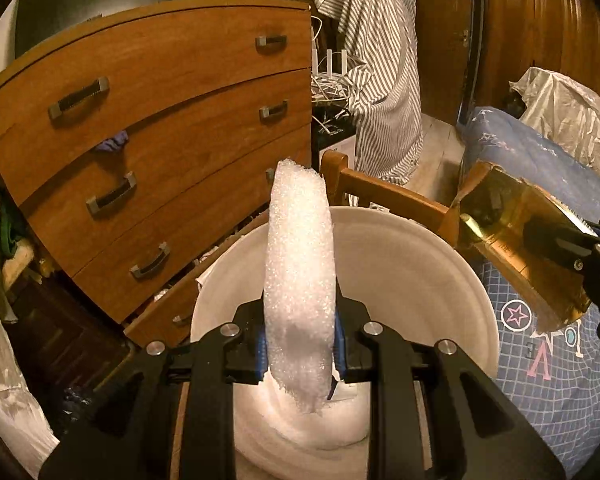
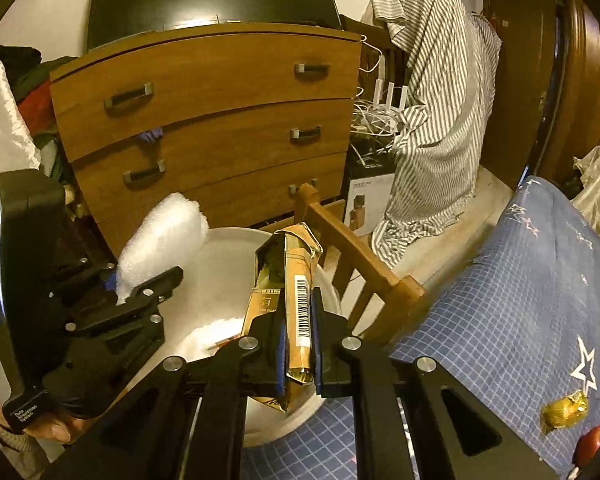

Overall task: Collect trash
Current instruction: 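Carry the foam sleeve and gold box over the bucket and open both tools, then withdraw both tools from the bucket back toward the bed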

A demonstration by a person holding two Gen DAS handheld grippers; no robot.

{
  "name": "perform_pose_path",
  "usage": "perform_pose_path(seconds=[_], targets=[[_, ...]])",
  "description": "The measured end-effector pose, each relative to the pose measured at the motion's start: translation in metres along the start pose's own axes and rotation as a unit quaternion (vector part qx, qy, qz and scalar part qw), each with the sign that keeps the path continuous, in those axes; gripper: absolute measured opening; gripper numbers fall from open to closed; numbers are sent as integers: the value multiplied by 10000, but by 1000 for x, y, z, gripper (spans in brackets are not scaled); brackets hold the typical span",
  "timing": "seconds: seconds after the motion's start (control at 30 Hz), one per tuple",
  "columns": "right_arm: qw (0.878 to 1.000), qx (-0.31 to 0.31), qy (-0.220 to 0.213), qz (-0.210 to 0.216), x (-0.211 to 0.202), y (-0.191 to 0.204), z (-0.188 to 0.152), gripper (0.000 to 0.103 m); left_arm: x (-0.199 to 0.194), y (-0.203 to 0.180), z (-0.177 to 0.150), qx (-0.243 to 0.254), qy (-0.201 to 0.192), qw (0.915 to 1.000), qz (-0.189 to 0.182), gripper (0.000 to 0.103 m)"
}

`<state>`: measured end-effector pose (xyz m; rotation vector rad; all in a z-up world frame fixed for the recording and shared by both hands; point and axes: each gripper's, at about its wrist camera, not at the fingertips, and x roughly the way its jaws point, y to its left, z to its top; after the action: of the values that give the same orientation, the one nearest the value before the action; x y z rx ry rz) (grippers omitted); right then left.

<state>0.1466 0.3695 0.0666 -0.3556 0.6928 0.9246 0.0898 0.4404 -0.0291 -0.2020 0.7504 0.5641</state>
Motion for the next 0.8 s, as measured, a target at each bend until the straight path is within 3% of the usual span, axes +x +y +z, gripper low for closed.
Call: perform_pose_path(seconds=[0.03, 0.1, 0.13, 0.57, 0.8], targets=[[10000, 9, 3, 77, 3, 0, 1, 12, 2, 1, 0, -15, 23, 10000, -34, 23], [9999, 56, 45, 83, 8, 0, 2, 22, 10, 7, 0, -167, 151, 9997, -9, 42], [9999, 74, 18, 89, 9, 0, 2, 23, 11, 12, 0, -294, 168, 9994, -28, 45], [9993, 336, -130, 76, -3, -21, -9, 23, 3, 4, -4, -315, 131, 9994, -86, 45], [9940, 547, -803, -501, -54, -48, -43, 23, -19, -29, -10, -222, -112, 9996, -149, 52]])
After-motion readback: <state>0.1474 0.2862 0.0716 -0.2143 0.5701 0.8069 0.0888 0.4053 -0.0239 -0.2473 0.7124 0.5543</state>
